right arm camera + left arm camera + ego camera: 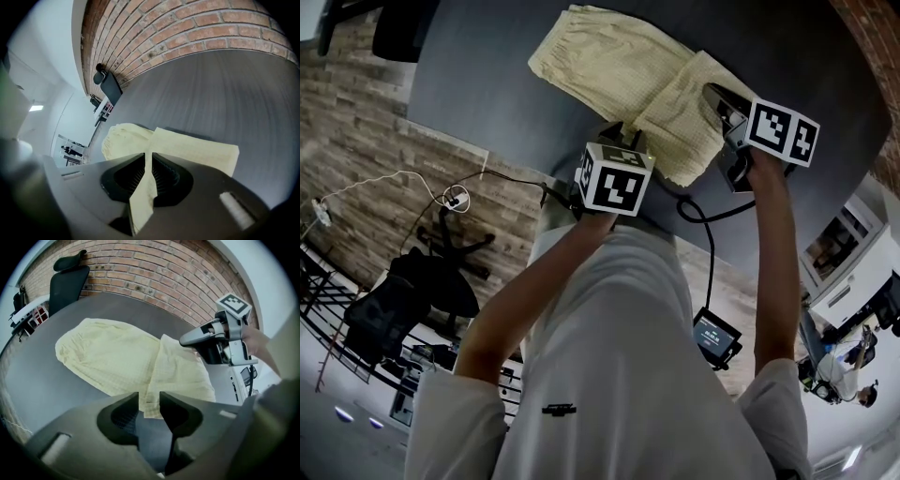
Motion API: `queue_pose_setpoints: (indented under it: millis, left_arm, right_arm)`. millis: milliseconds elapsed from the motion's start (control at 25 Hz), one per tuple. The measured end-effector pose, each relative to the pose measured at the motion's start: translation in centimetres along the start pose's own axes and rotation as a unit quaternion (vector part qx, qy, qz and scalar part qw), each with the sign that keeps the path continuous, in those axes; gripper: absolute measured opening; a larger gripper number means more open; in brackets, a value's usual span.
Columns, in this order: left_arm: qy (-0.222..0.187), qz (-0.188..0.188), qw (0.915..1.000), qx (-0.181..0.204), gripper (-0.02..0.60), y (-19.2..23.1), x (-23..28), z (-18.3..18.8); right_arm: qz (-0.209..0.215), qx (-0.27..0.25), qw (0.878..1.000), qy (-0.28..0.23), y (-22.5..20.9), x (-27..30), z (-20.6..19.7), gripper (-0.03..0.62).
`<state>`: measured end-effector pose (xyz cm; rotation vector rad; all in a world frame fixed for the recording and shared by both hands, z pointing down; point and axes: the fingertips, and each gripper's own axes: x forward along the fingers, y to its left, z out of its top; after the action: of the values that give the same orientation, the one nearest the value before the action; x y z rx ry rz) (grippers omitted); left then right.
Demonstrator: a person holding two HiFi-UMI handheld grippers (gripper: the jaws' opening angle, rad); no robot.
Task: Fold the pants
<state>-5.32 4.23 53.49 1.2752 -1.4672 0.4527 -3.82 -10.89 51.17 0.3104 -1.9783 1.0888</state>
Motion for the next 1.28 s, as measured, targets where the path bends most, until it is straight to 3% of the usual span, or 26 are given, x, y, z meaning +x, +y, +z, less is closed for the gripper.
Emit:
queue_pose_setpoints:
  millis: [480, 640, 760, 1040, 1280]
  left_arm:
    - [-0.050, -0.036, 0.9965, 0.056, 0.150, -8.6, -1.8, 1.0]
    - [-0.049, -0.052, 0.9941, 0.082, 0.155, -12.3, -1.3, 0.1]
    - [-0.036, -0.061, 0.9928, 0.096, 0.194, -14.3, -0.4, -1.0]
    - [-0.006, -0.032, 0.9901, 0.137, 0.238, -14.4, 3.6, -3.8]
    - [-0.045, 0.003, 0.9831, 0.178, 0.238, -13.5, 5.1, -4.2]
  right_arm:
    - [-0.007, -0.021, 0.999, -0.023, -2.4, -5.4, -2.1, 0.074]
    - [-0.011, -0.016, 1.000, -0.024, -4.0, -7.4, -3.6, 0.112]
    - [-0.019, -0.008, 0.999, -0.024, -5.6, -8.3, -4.3, 0.134]
    - [-0.013, 0.017, 1.000, -0.012, -8.6, -8.2, -5.6, 0.175]
    - [0.019, 0.041, 0.999, 0.010, -8.7, -4.5, -5.9, 0.207]
